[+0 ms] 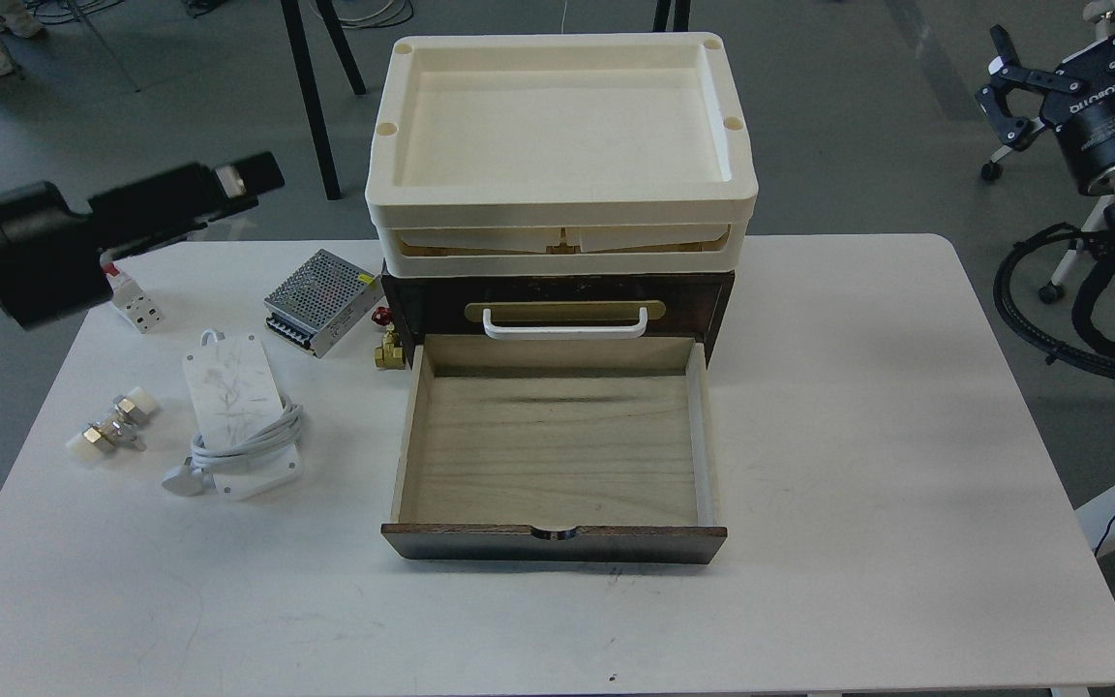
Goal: Put charging cable into cabinet
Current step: 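Move the left gripper down toward the white coiled charging cable, then close the left gripper on the white charging cable and lift it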
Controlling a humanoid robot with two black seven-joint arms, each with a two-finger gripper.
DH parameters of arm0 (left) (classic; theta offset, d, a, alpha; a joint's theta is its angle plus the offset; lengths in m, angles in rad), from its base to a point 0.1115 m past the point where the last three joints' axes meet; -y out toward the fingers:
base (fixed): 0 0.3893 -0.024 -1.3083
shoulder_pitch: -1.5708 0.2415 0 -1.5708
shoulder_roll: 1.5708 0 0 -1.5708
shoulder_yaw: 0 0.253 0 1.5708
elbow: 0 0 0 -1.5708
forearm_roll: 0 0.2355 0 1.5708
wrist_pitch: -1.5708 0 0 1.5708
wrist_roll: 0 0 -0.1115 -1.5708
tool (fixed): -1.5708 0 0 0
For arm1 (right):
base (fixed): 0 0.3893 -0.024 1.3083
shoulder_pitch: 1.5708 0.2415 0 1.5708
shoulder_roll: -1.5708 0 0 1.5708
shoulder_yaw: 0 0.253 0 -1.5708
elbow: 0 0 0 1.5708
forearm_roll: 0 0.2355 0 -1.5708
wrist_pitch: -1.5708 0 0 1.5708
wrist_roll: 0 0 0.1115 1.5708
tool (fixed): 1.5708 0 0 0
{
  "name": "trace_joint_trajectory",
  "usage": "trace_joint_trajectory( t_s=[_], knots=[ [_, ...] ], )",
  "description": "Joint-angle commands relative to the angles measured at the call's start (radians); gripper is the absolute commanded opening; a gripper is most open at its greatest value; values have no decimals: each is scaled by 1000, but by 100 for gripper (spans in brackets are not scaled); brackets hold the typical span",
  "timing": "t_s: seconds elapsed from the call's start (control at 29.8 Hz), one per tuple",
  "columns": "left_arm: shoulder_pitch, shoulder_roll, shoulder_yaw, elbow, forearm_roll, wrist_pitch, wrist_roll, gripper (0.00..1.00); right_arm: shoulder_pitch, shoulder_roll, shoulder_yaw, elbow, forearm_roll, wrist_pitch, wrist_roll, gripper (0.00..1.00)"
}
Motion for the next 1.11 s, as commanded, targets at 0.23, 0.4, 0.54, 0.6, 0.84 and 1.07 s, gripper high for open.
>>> trace_joint_trajectory(
  t_s=[0.23,0.4,0.54,0.6,0.84,1.07],
  knots=[
    [9,-44,250,241,803,255,0,99,-15,-13,10,1,0,0,1,100],
    [6,-145,253,414,803,269,0,99,-21,-13,10,1,0,0,1,100],
    [6,-196,279,447,803,269,0,99,-23,-14,11,-2,0,0,1,100],
    [3,-219,305,473,803,267,0,98,-23,-14,11,-2,0,0,1,100],
    [-3,-283,345,545,803,270,0,93,-25,-14,11,-3,0,0,1,100],
    [-14,-366,347,652,803,270,0,80,-34,-14,13,-2,0,0,1,100]
  ],
)
